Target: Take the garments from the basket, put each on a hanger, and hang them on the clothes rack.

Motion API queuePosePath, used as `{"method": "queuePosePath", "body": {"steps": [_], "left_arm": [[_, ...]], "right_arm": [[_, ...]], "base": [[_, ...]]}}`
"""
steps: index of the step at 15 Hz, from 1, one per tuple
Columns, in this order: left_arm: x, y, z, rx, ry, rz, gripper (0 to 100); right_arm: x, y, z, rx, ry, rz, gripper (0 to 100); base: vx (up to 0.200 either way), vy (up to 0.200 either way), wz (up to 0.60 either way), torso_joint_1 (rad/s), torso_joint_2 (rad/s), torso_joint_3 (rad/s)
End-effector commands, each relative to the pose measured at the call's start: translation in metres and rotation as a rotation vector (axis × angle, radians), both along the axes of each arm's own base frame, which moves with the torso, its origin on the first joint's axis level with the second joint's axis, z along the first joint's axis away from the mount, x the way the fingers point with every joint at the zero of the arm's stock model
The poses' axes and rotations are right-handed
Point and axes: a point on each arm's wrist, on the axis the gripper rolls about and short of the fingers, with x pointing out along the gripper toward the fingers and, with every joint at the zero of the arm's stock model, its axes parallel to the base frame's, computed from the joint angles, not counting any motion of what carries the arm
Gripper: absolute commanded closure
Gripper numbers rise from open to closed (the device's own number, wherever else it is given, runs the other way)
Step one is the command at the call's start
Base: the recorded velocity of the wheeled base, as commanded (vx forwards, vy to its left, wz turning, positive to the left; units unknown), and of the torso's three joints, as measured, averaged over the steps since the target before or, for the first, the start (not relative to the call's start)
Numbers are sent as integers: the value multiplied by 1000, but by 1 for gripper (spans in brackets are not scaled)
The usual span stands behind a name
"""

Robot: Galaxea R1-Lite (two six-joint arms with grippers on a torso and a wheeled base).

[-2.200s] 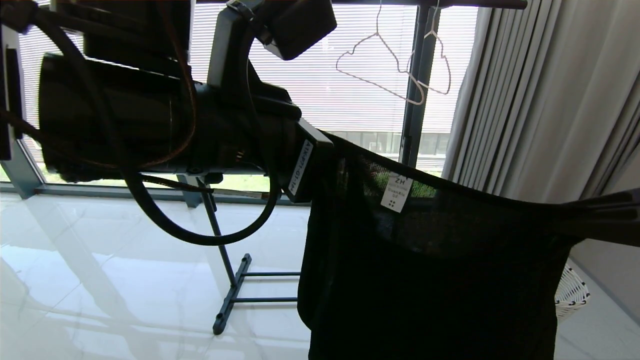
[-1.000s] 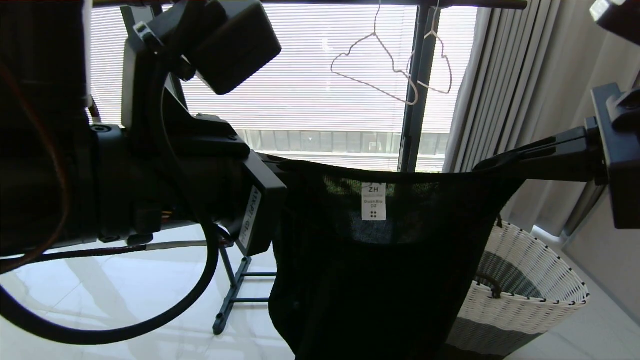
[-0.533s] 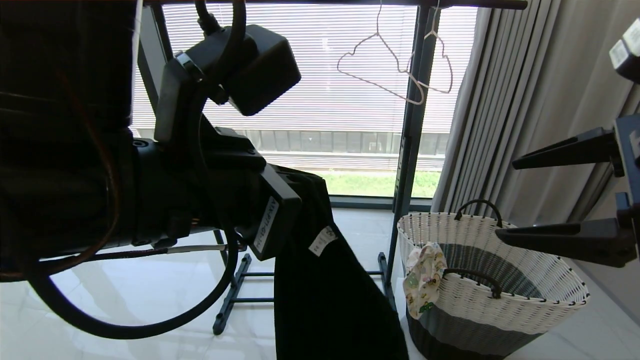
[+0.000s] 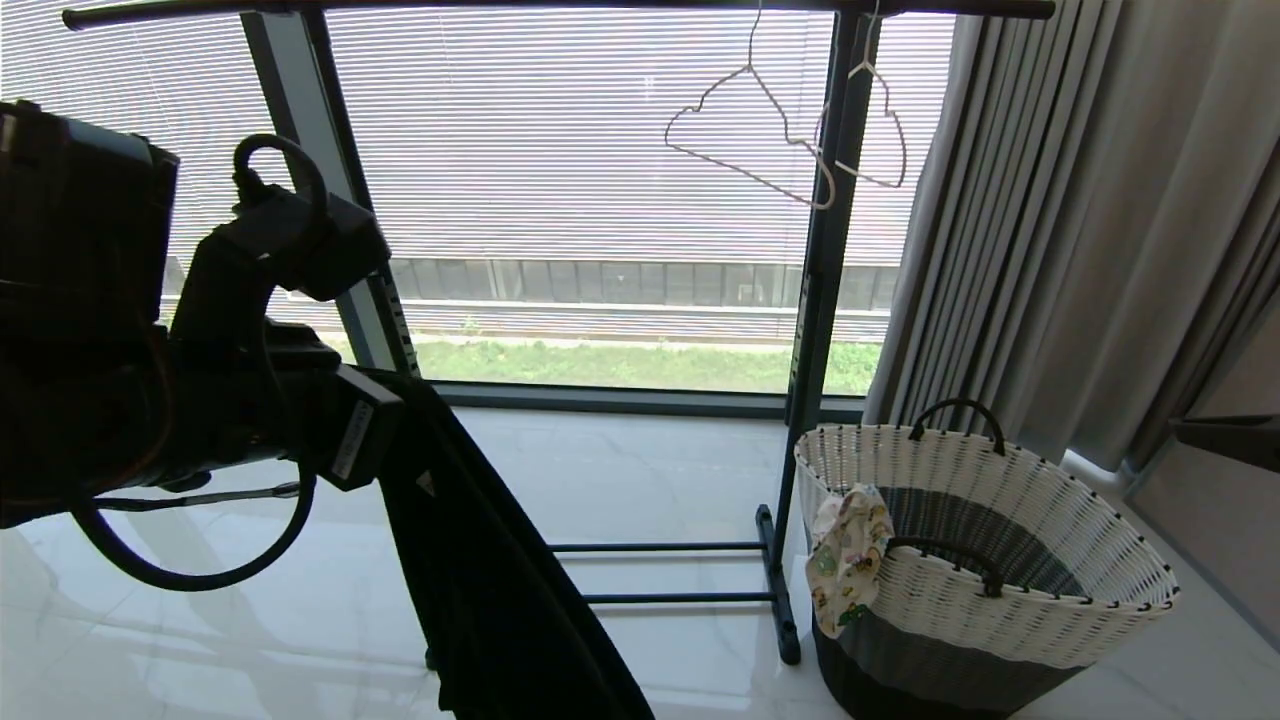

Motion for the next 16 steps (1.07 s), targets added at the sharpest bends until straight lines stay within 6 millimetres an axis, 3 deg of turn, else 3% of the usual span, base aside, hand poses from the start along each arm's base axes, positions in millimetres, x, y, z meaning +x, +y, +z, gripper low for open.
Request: {"method": "queuePosePath", "body": {"steps": [1, 4, 8, 16], "left_arm": [[-21, 45, -8, 2, -5, 184, 100], [-39, 65, -30, 9, 40, 290, 100], [-63, 70, -39, 4, 28, 303, 100], [-51, 81, -33, -8, -63, 389, 100]], "right_arm": [[-6, -20, -15, 2, -28, -156, 0], [-2, -25, -28, -4, -35, -203, 0], [22, -21, -21, 133, -120, -248, 0], [24, -22, -22, 176, -121, -275, 0]], "base": [[0, 0, 0, 0, 0, 0], [0, 0, 0, 0, 0, 0], [0, 0, 0, 16, -69, -50], [0, 0, 0, 140, -407, -283]]}}
